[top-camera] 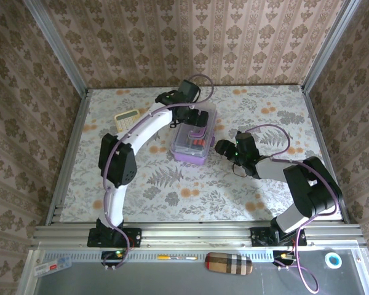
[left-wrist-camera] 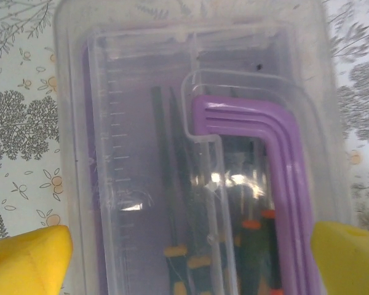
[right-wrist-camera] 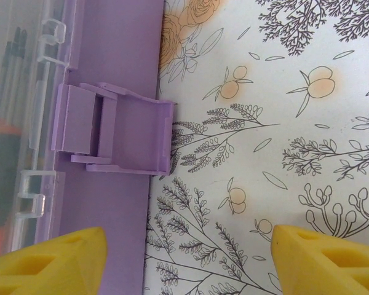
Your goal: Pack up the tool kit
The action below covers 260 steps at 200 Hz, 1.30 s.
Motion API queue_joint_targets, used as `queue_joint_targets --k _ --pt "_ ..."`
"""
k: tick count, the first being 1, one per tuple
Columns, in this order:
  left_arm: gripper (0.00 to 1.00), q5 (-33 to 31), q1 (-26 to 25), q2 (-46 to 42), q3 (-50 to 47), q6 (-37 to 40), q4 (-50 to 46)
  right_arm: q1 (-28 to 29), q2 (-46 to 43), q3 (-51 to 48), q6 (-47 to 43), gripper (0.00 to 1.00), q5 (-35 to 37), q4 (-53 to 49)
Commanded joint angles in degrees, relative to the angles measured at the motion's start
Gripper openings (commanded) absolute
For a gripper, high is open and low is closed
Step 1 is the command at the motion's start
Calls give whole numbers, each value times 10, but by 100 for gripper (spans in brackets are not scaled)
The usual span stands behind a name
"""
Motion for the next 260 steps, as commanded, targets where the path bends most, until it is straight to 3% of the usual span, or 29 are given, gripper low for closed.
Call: queue_joint_targets --k 1,75,134,152,172,187,232,260 --pt "99 -44 4 8 16 16 -59 -4 -10 -2 0 73 20 1" --pt "76 -18 6 -52 -116 21 -27 -5 -2 5 -2 73 8 -2" --pt "67 -26 5 -179 -298 -14 -8 -5 -2 13 -21 73 -47 19" --pt "70 -23 7 -215 -342 -26 6 -5 12 27 -32 72 -107 40" --pt "83 -16 11 -236 -347 -22 11 -5 35 40 -30 73 -172 65" --pt "100 -18 12 -237 -327 -8 5 -6 49 42 -16 72 -195 82" --pt "100 -13 17 -203 -279 28 -19 -6 11 31 -24 72 -191 29" --pt "96 62 46 -177 -298 27 2 -6 -46 22 -49 73 -183 -34"
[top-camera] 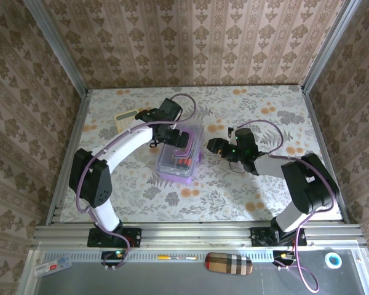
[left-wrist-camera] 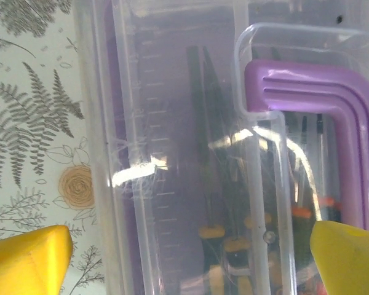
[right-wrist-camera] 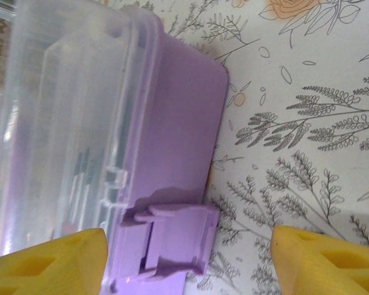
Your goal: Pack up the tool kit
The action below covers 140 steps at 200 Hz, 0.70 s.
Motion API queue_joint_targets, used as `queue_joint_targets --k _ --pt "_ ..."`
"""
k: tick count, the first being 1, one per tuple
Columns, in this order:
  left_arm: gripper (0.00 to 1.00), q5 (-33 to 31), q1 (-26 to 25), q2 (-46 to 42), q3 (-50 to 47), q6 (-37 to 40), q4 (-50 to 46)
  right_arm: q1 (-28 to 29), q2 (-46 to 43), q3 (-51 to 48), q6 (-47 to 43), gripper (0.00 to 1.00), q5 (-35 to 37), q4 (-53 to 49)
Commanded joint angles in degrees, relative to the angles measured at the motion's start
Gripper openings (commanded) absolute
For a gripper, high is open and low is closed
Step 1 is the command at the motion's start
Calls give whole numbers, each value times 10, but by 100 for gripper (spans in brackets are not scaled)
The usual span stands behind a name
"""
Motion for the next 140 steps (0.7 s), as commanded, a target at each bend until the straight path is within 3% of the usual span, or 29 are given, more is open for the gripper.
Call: queue_joint_targets --k 1,45,97,140 --pt "95 61 25 30 -6 13 -8 -2 -56 -8 -29 73 -7 -59" --pt "68 110 72 48 -23 22 12 -1 -72 -31 -12 75 -43 -45" --pt "64 185 120 66 -42 28 43 -1 45 -29 54 78 -127 118" --pt "63 160 127 74 -42 43 33 -2 170 -11 157 79 -163 307"
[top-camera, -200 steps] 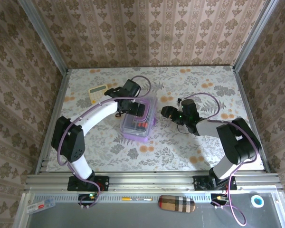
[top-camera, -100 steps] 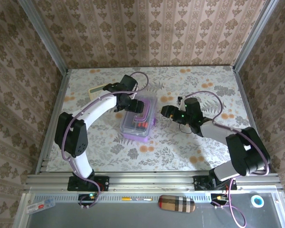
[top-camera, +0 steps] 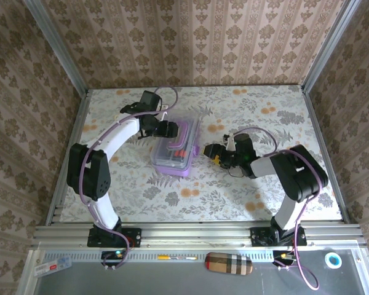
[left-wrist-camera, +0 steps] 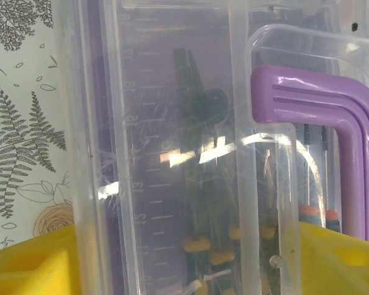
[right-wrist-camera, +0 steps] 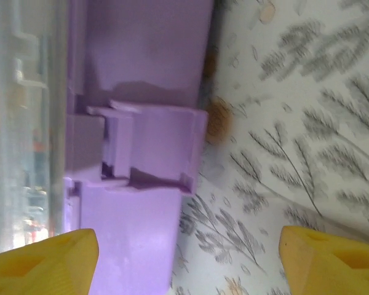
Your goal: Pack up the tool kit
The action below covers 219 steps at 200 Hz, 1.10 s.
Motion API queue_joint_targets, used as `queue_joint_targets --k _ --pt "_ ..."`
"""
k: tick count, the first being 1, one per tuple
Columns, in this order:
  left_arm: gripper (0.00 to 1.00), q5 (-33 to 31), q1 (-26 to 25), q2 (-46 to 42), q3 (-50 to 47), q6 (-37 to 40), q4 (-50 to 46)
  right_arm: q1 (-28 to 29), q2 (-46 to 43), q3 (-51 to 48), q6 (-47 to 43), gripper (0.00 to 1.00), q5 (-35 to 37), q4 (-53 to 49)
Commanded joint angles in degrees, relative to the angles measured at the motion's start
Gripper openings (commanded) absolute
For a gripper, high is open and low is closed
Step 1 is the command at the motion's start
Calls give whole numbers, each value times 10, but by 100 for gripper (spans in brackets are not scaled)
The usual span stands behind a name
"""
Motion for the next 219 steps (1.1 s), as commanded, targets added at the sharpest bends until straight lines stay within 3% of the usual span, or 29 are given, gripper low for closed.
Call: queue_joint_targets --k 1,42,84,219 --pt "63 -16 11 50 -34 14 -31 0 61 18 75 79 -38 147" --pt "59 -29 15 61 -37 17 -33 3 124 46 122 80 -46 221" --pt "55 -15 31 68 -41 17 -29 18 127 66 115 80 -32 166" --pt "54 33 40 72 -48 9 -13 51 140 96 175 87 48 177"
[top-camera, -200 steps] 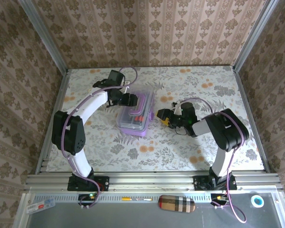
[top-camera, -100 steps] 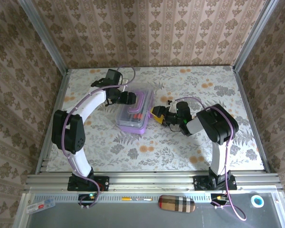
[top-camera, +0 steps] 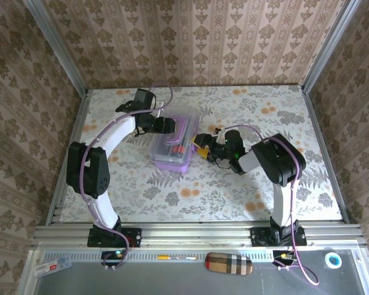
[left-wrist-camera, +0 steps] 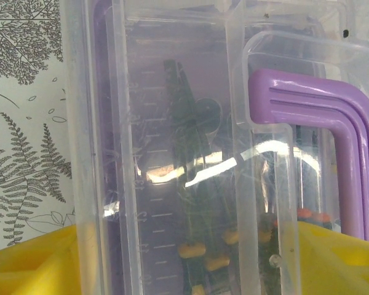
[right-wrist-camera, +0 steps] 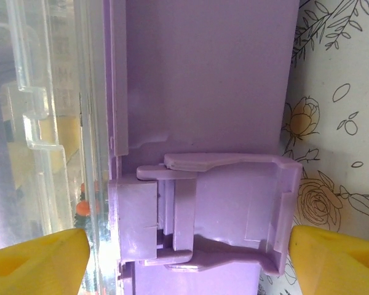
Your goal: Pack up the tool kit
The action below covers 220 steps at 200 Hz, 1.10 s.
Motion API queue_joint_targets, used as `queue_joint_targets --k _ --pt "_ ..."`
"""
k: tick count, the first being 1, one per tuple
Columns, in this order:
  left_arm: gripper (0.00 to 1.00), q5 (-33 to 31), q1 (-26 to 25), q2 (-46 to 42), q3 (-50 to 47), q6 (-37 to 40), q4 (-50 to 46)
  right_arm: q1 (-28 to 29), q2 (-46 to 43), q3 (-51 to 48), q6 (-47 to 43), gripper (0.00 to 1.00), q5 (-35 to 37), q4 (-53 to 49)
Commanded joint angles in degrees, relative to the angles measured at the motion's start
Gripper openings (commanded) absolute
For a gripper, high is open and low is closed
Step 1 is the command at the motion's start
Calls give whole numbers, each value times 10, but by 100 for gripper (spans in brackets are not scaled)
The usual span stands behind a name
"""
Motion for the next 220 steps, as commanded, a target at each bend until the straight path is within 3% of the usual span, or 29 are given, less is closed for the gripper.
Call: queue_joint_targets --k 1,43,132,220 --pt "54 -10 6 61 -44 -4 -56 14 8 15 7 87 45 -2" --pt "54 -9 5 58 -45 -5 -55 13 0 11 15 87 32 16" --pt "54 -29 -3 62 -38 -4 -65 3 3 -11 67 84 4 154" --pt "54 -35 -5 66 -34 -3 -71 -10 -30 -39 53 78 6 140"
